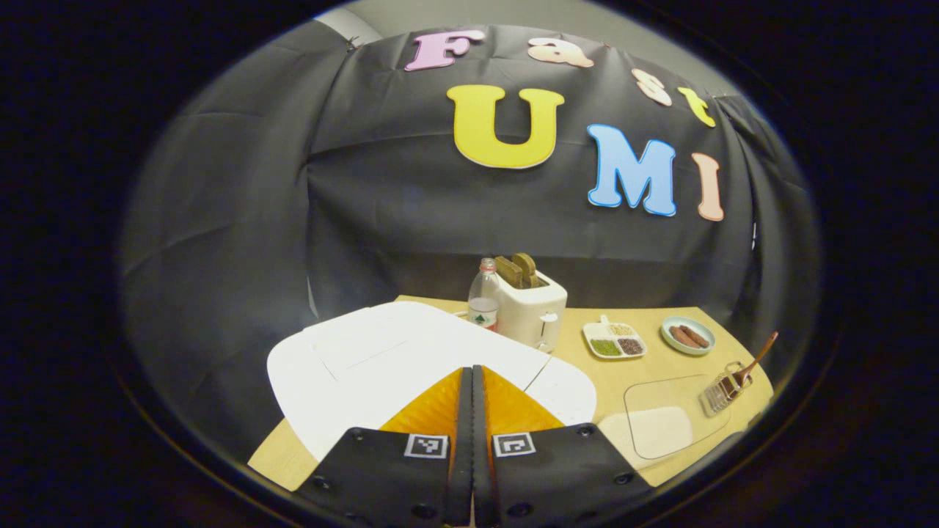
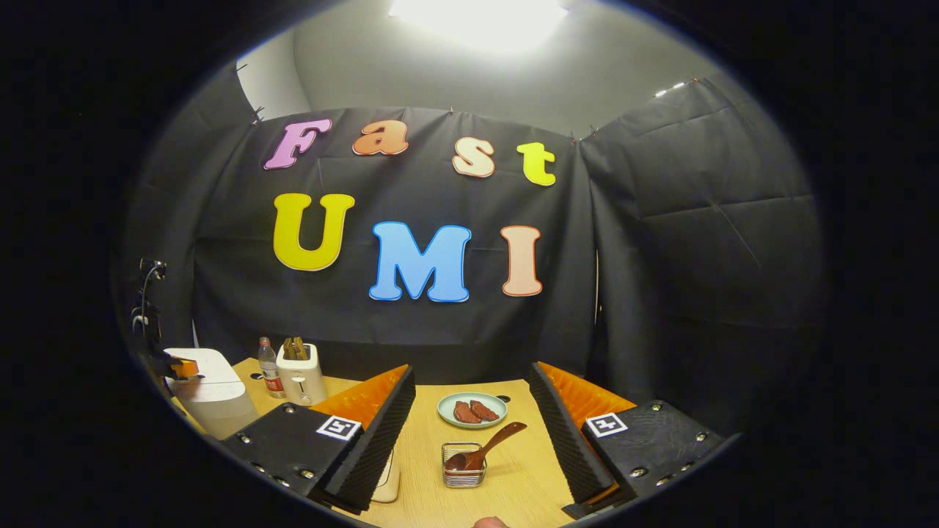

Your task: Close the left gripper, press the button to open the rice cooker; take a wooden spoon from the chopstick holder with the right hand, scoop a spoonful of rice and pour it into the rice cooker, then put the wooden spoon back into the chopstick holder.

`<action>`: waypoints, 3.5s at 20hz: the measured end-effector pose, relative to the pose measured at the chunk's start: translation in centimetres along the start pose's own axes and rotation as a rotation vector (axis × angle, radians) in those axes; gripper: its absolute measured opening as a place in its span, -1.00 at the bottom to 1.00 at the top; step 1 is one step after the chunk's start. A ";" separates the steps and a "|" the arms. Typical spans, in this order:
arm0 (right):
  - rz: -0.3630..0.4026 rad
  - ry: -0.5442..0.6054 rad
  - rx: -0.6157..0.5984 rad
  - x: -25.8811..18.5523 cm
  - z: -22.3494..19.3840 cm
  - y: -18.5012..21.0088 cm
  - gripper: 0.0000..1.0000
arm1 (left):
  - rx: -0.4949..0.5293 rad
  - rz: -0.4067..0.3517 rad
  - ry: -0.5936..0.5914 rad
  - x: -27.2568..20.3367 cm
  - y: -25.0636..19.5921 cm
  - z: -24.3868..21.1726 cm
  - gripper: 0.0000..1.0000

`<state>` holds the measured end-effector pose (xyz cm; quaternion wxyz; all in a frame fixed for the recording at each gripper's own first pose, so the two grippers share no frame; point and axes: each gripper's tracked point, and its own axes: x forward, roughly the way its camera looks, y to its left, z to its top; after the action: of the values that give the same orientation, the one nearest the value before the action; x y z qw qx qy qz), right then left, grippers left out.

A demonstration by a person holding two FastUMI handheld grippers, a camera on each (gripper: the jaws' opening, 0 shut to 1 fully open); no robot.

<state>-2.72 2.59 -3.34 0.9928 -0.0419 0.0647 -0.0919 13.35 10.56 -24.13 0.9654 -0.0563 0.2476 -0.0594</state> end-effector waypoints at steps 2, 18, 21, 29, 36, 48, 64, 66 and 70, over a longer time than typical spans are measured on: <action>-0.003 0.003 -0.018 -0.2 -0.1 0.0 0.92 | 0.007 0.008 0.012 0.6 0.5 -0.7 -0.82; 0.074 -0.007 -0.027 0.6 0.2 0.3 0.92 | -0.035 0.080 -0.132 -1.5 1.5 4.8 -0.82; 0.099 -0.021 -0.005 1.4 0.7 -0.1 0.91 | -0.037 0.162 -0.269 -4.4 2.9 9.7 -0.82; 0.148 -0.032 0.060 4.1 0.5 -2.0 0.91 | -0.030 0.168 -0.454 -11.3 -0.3 15.0 0.49; 0.147 0.008 0.074 8.5 -2.6 -4.3 0.92 | 0.006 0.135 -0.509 -17.1 -6.0 17.0 0.94; 0.153 0.237 0.151 14.6 -13.6 -6.3 0.92 | 0.117 0.161 -0.496 -22.3 -9.6 16.7 0.94; 0.184 0.598 0.359 15.3 -25.8 -3.6 0.51 | 0.162 0.281 -0.436 -25.2 -6.4 15.0 0.97; 0.217 0.619 0.375 15.0 -26.0 -2.9 0.43 | 0.174 0.288 -0.433 -25.2 -6.3 14.8 0.97; 0.233 0.591 0.376 15.3 -25.7 -2.1 -0.41 | 0.172 0.283 -0.430 -25.0 -6.3 14.6 0.99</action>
<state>8.31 -4.16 -30.41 0.9254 0.1773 0.3350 0.0033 -1.87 9.07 1.25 0.9957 0.0498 0.0366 0.0686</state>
